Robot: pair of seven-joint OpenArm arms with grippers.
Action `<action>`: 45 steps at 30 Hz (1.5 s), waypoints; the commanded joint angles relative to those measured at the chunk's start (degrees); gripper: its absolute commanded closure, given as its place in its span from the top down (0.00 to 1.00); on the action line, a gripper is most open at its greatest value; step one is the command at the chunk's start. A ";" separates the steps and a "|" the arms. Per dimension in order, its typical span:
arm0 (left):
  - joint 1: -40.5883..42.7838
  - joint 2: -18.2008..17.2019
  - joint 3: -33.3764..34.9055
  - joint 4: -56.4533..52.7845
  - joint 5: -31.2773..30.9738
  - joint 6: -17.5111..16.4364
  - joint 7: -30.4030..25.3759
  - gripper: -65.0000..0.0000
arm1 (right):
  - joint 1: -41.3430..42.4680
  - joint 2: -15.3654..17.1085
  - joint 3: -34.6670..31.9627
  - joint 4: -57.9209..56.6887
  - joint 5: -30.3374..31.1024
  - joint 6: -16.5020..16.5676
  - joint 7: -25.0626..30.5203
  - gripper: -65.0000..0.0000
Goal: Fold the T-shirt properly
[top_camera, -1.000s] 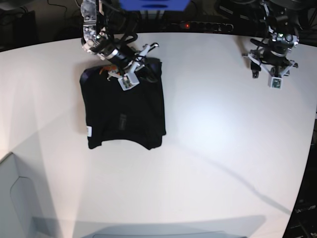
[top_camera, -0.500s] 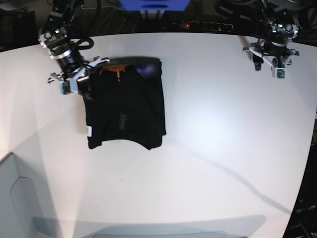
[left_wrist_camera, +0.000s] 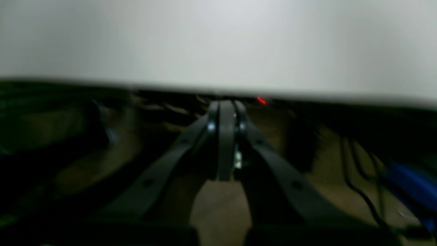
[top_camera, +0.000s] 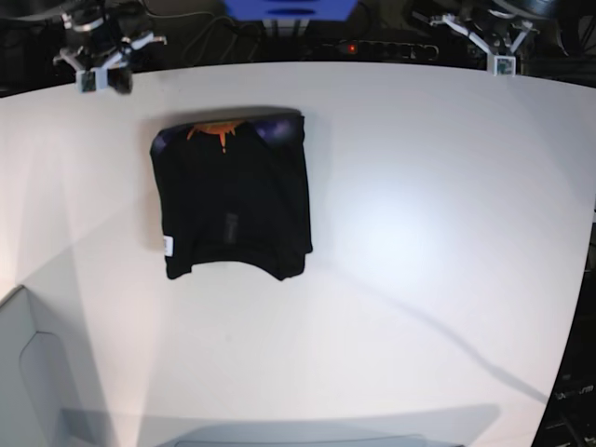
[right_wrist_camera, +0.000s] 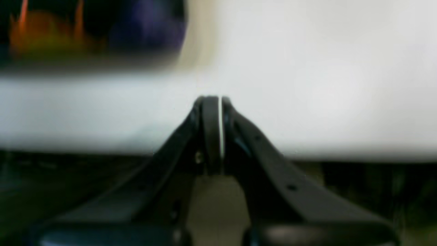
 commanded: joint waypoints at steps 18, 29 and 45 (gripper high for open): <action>-3.94 -1.01 0.95 -37.09 -4.05 0.30 -12.31 0.00 | 5.53 14.34 -4.52 -44.17 0.27 -0.03 2.65 0.00; -28.64 -8.40 14.40 -89.58 5.53 0.74 -38.33 0.00 | 16.08 16.98 -27.47 -73.18 0.10 -2.80 27.00 0.00; -36.38 -6.73 25.91 -99.51 10.54 17.27 -43.26 0.00 | 28.12 13.81 -54.10 -99.73 0.27 -59.94 43.70 0.00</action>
